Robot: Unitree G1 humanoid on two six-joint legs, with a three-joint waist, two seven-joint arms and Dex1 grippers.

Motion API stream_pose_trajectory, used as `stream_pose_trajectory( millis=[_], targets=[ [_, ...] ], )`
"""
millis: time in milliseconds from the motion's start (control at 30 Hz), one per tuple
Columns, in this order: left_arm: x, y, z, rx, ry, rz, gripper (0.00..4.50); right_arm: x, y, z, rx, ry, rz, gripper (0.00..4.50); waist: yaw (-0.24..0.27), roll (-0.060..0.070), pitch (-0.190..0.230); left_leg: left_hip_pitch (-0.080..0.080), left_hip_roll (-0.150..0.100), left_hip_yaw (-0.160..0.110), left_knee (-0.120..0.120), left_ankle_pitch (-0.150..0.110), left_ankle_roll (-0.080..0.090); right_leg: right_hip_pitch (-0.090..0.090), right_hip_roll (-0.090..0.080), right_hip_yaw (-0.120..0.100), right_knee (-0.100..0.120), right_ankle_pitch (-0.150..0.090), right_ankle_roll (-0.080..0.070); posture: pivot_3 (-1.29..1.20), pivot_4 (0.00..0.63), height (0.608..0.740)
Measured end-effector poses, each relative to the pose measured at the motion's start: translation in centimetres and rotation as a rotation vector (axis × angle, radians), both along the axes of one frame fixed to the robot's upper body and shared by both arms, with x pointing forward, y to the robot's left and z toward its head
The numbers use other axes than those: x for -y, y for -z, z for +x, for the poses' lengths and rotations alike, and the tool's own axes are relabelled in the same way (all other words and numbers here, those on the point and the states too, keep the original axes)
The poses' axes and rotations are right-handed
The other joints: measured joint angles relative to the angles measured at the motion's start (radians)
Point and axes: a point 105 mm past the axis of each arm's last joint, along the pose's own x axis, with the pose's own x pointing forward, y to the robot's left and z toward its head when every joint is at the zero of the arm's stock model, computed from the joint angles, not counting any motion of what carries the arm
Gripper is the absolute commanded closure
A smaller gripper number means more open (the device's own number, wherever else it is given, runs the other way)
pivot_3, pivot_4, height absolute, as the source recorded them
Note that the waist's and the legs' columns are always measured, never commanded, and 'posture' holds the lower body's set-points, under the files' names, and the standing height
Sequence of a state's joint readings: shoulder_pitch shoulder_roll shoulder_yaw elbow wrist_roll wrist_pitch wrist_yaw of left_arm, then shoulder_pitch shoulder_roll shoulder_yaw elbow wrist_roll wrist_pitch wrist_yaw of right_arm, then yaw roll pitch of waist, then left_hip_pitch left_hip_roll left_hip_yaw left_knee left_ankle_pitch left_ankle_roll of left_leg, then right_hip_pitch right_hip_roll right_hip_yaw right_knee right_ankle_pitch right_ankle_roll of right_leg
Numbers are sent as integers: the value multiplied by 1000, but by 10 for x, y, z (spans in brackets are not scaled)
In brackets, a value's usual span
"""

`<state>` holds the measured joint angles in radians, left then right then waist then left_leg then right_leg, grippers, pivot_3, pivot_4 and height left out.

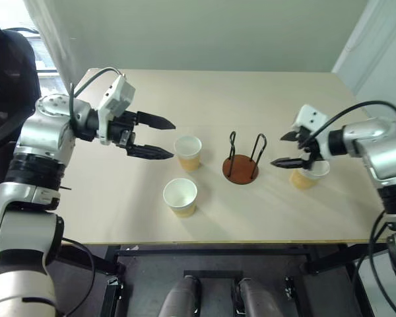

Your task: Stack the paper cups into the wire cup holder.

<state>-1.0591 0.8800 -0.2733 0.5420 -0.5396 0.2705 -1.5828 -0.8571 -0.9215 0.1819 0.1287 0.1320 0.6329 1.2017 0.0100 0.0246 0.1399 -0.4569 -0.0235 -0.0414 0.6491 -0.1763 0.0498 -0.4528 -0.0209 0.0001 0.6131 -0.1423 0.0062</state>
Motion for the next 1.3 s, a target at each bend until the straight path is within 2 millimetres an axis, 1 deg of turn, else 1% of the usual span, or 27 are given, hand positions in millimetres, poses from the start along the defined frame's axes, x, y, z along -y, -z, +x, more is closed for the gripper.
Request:
stream_pose_trajectory(
  millis=[167, 233, 267, 333, 467, 633, 733, 900, 1100, 1300],
  targets=[
    [7, -1, 1, 5, 19, -9, 0, 31, -18, -19, 17, 27, -101, 20, 1, 0, 0, 0, 0, 0, -1, 0, -1, 0, 0, 0, 0, 0, 0, 0, 150, 740],
    [8, -2, 2, 11, 25, -7, 0, 34, -29, -31, 22, 3, -121, 20, 0, 0, 0, 0, 0, 0, -1, -1, -2, 0, 0, 0, -1, -1, 1, 0, 150, 740],
    [9, -3, 2, 13, 29, -5, 0, 35, -32, -39, 14, -18, -136, 20, 0, 0, 0, 0, 0, 0, -1, -3, -4, 1, 0, 0, -1, -1, 1, 0, 150, 740],
    [12, -3, 2, 15, 38, 0, 0, 34, -28, -51, -15, -55, -174, 20, 0, 0, 0, 1, 0, 0, -1, -4, -5, 2, 0, 0, -1, -2, 2, 0, 150, 740],
    [20, -3, 2, 19, 65, 9, 0, 37, -7, -60, -63, -95, -246, 20, 0, 0, 0, 0, 0, 0, 0, -3, -4, 2, 0, 1, -1, -1, 4, 0, 150, 740],
    [24, -3, 2, 20, 80, 4, 0, 43, -2, -58, -20, -111, -354, 20, 0, 0, 0, 1, 0, 0, 1, -2, -3, 2, 0, 1, -1, 1, 6, 0, 150, 740],
    [24, -3, 2, 20, 80, 4, 0, 45, 2, -56, -14, -124, -398, 20, 0, 0, 0, 1, 0, 0, 1, 1, 3, 3, 0, 2, -2, 1, 7, 0, 150, 740],
    [23, -3, 2, 21, 75, 6, 0, 52, 13, -51, -20, -136, -453, 20, 1, 0, 0, 0, -1, 0, 1, 2, 4, 3, 0, 2, -3, 2, 8, 0, 150, 740],
    [21, -4, 2, 22, 72, 8, 0, 59, 27, -41, -31, -150, -503, 20, 1, 0, 0, 0, -1, 0, 2, 2, 5, 3, 0, 2, -3, 3, 9, 0, 150, 740],
    [20, -4, 2, 24, 68, 10, 0, 68, 31, -31, -26, -144, -557, 20, 0, 0, 0, 0, -1, 0, 2, 2, 5, 4, 0, 2, -3, 3, 8, 0, 150, 740]
  ],
)
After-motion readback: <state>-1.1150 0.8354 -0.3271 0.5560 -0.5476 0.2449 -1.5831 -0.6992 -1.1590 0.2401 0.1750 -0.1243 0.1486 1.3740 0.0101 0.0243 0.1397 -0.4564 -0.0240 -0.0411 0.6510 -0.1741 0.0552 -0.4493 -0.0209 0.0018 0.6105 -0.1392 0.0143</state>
